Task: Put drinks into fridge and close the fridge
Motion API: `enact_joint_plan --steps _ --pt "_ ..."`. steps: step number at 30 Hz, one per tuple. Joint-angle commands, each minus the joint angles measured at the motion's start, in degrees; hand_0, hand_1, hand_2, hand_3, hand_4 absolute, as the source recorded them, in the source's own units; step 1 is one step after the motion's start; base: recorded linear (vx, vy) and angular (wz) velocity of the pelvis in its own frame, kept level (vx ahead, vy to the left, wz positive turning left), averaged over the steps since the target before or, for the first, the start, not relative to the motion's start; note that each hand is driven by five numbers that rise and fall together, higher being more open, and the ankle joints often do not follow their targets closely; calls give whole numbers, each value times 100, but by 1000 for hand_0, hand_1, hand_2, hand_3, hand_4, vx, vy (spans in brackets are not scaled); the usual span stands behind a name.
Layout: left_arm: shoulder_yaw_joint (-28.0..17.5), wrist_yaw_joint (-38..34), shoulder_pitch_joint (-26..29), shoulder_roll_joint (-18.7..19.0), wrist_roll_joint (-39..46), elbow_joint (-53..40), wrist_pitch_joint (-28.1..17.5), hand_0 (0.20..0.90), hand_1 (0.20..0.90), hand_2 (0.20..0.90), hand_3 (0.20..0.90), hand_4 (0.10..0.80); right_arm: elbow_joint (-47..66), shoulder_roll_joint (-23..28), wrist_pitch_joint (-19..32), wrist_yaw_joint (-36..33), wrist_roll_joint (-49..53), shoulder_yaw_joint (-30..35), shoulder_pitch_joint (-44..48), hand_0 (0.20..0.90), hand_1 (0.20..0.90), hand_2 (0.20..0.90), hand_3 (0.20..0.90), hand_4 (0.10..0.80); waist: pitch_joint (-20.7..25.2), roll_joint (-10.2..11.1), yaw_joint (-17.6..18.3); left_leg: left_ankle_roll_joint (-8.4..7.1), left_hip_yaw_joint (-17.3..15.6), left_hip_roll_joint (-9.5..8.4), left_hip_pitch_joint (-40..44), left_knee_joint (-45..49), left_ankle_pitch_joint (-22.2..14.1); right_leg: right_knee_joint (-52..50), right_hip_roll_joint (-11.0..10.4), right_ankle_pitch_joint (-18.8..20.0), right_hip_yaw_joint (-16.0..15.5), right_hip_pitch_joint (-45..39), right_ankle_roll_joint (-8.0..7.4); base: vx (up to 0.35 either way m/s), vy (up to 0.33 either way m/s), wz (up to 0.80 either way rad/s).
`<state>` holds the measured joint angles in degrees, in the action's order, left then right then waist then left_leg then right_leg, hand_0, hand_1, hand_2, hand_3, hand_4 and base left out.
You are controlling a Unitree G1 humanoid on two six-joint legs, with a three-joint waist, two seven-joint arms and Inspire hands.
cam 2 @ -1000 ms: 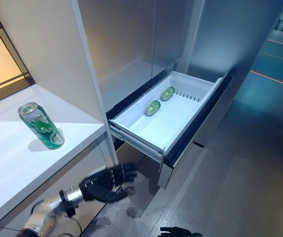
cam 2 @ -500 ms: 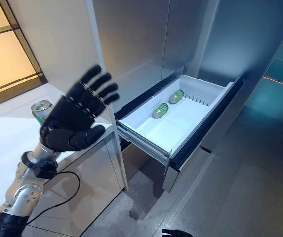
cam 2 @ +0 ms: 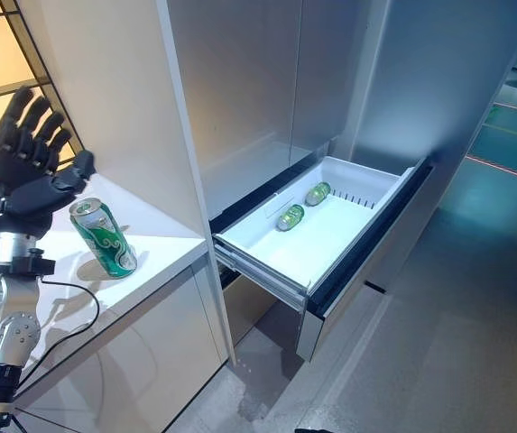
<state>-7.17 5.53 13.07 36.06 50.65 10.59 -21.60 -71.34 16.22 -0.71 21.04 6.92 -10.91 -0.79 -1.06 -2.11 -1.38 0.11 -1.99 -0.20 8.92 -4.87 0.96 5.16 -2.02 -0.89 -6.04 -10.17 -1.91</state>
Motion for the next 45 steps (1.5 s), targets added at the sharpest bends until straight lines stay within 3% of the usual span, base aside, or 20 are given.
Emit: enact_joint_plan --steps 1,10,18,26,32,45 --pt "-595 101 865 279 195 -14 -659 900 900 900 900 800 -211 -22 -86 34 -4 -343 -140 900 900 900 900 800 -57 39 15 60 231 -265 75 48 -572 -500 239 -579 -52 185 -68 0 0 0" --pt "-581 279 969 414 23 839 -448 900 900 900 900 800 -200 -23 -148 1 31 -317 -129 900 900 900 900 800 -65 13 65 65 183 -276 146 59 -608 -533 220 -590 -2 157 -105 8 18 0" --pt "-518 753 993 580 126 824 2 900 900 900 900 800 -192 28 -173 52 -48 -227 -137 900 900 900 900 800 -70 -12 63 65 175 -288 171 56 -621 -522 200 -577 -3 136 -143 0 0 0" --pt "-493 1037 1020 605 491 639 106 900 900 900 900 800 -202 72 -229 101 -90 -178 -109 900 900 900 900 800 -62 -34 55 61 170 -291 170 43 -613 -515 184 -567 -9 141 -162 0 0 0" --pt "-438 1148 951 593 268 497 205 900 900 900 900 800 -199 114 -245 146 -137 -122 -104 900 900 900 900 800 -69 -35 53 69 169 -295 177 43 -619 -524 181 -572 -7 138 -164 0 0 0" --pt "-248 1540 978 895 134 420 916 900 900 900 900 800 -222 196 -316 206 -98 -47 -64 900 900 900 900 800 -86 -62 61 88 135 -305 205 63 -626 -532 186 -560 36 128 -183 0 0 0"
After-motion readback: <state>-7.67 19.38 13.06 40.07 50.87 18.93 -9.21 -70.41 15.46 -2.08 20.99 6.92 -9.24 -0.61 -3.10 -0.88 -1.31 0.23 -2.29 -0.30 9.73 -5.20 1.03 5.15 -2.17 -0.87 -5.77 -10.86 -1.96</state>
